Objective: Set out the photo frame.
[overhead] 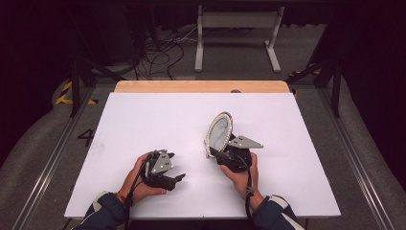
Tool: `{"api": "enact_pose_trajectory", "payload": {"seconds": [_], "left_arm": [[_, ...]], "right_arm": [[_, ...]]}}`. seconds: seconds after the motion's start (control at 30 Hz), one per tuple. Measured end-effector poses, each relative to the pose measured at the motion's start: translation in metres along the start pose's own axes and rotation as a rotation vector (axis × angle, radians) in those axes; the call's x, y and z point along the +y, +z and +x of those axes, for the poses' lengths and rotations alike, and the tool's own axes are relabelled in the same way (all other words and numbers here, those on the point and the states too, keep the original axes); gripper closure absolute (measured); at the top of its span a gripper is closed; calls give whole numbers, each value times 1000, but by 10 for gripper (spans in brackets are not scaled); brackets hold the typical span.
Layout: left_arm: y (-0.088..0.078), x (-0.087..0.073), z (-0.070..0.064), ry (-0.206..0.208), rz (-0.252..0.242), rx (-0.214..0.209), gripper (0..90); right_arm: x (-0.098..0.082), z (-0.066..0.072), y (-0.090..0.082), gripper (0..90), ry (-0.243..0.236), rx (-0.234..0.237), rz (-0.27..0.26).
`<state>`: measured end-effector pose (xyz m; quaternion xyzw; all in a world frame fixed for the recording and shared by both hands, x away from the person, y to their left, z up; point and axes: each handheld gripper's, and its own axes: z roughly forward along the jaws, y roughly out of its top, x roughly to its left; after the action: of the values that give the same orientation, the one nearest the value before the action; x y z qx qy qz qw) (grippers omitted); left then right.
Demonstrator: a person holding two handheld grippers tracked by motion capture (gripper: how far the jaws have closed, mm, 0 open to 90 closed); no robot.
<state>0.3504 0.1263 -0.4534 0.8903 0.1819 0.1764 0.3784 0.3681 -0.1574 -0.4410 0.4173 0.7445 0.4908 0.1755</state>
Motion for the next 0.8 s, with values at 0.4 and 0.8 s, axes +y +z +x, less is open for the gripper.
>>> {"api": "enact_pose_trajectory", "payload": {"seconds": [0.4, 0.8], "left_arm": [[4, 6, 3, 0, -7, -15, 206], [4, 7, 5, 0, -4, -26, 203]], "right_arm": [[0, -4, -18, 681, -18, 59, 33], [3, -10, -26, 703, -41, 90, 61]]}}
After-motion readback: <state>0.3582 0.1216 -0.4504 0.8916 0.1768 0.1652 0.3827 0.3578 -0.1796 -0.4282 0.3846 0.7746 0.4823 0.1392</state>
